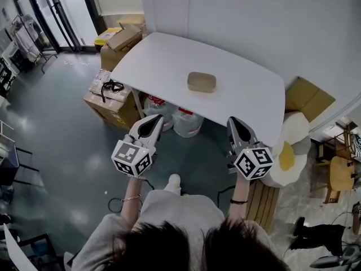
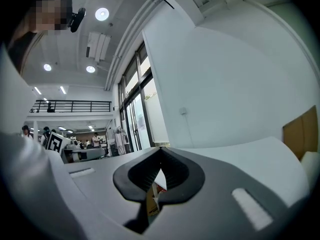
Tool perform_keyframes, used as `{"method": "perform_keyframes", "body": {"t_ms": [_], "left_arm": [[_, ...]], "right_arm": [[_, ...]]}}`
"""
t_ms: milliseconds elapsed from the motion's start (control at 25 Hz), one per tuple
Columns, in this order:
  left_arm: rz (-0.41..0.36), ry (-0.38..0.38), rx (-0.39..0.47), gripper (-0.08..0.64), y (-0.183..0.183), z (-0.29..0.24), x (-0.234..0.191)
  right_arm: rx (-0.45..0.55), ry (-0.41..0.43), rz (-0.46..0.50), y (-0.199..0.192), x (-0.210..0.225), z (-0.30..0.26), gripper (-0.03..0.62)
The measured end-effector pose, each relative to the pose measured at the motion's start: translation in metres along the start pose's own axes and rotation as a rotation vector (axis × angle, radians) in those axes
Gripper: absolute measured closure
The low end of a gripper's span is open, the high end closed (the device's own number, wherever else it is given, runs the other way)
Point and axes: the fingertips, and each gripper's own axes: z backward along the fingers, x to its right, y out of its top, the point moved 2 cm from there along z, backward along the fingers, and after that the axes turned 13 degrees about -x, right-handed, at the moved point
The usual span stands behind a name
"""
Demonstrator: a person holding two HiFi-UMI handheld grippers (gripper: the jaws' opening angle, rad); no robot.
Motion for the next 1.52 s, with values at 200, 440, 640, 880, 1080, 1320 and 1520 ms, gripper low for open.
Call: {"method": "perform_keyframes", "body": {"t_ms": [200, 440, 640, 880, 1080, 1320, 1520], "left_arm": [[-0.008, -0.028, -0.004, 0.569, 0.005, -0.023, -0.018], [-0.011, -0.064, -0.016, 0.569, 0.011, -0.049, -0.038], [-0.009, -0.093, -0.026, 0.569, 0.012, -0.064, -0.049], [-0.006, -0.113, -0.029, 0.569, 0.014, -0.08, -0.066], [-0.008, -0.132, -0.032, 0.569, 0.013, -0.092, -0.081], [-0.008, -0.155, -0.043, 0.569, 0.012, -0.106, -0.093], [-0.004, -0.174, -0.057, 0.569, 0.009, -0.115, -0.1]], "right_arm": [[0.004, -0.023, -0.005, 0.006, 0.011, -0.022, 0.58], [-0.004, -0.037, -0.024, 0.011, 0.018, -0.049, 0.58], [-0.012, -0.042, -0.032, 0.012, 0.02, -0.066, 0.578], [-0.005, -0.049, -0.04, 0.018, 0.026, -0.083, 0.578], [0.005, -0.062, -0.052, 0.019, 0.03, -0.099, 0.578], [-0.001, -0.08, -0.058, 0.018, 0.032, -0.116, 0.578], [-0.018, -0.099, -0.066, 0.013, 0.033, -0.124, 0.578]]}}
